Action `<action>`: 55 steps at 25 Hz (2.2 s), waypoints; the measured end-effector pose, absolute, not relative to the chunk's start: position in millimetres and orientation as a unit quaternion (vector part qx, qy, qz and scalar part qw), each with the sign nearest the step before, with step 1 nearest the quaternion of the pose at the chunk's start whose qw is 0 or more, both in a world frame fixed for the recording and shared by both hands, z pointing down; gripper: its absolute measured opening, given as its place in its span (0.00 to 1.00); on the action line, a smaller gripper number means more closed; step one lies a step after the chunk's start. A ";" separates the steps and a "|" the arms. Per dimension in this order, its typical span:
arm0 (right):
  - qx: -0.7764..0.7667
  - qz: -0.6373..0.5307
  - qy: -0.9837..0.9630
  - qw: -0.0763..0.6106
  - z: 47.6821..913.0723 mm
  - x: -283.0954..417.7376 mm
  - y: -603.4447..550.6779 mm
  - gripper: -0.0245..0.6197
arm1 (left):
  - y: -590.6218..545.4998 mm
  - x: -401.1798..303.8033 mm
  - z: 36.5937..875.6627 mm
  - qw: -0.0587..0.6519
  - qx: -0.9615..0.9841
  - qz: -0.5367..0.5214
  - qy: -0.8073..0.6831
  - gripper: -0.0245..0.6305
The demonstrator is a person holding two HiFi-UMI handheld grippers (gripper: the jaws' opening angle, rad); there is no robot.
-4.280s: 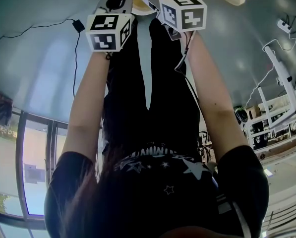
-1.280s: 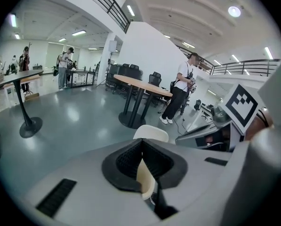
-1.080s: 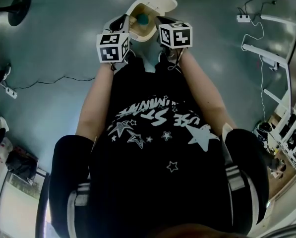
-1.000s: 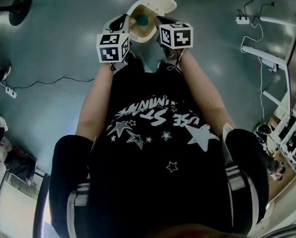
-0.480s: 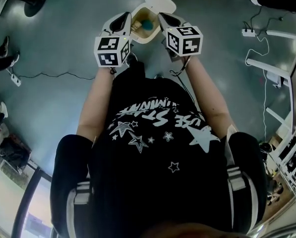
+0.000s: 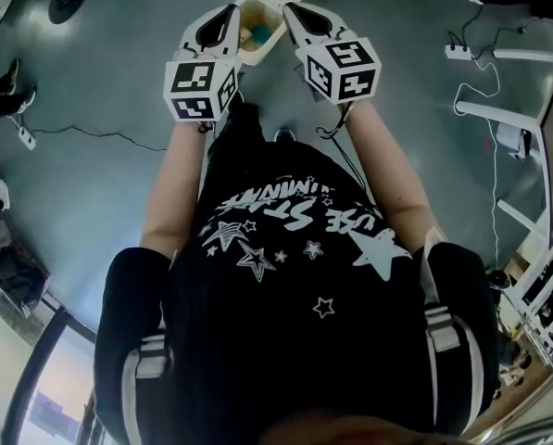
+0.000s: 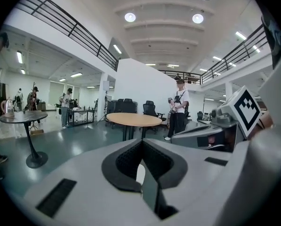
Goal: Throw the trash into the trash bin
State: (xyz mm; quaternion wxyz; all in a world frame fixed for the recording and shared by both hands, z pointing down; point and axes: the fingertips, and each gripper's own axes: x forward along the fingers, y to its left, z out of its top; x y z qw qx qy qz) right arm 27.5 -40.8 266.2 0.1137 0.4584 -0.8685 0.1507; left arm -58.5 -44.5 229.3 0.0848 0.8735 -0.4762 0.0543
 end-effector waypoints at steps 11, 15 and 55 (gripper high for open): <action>0.442 0.137 -0.886 0.030 231.2 65.3 27.9 0.05 | 31.0 -33.8 202.5 0.061 0.862 0.028 -0.502 0.05; 0.436 0.110 -0.893 0.010 216.0 68.4 46.7 0.05 | 53.7 -30.6 186.9 0.053 0.858 0.012 -0.511 0.05; 0.489 0.091 -0.867 0.021 207.9 46.7 98.9 0.05 | 110.3 -63.6 186.7 0.078 0.877 -0.002 -0.474 0.05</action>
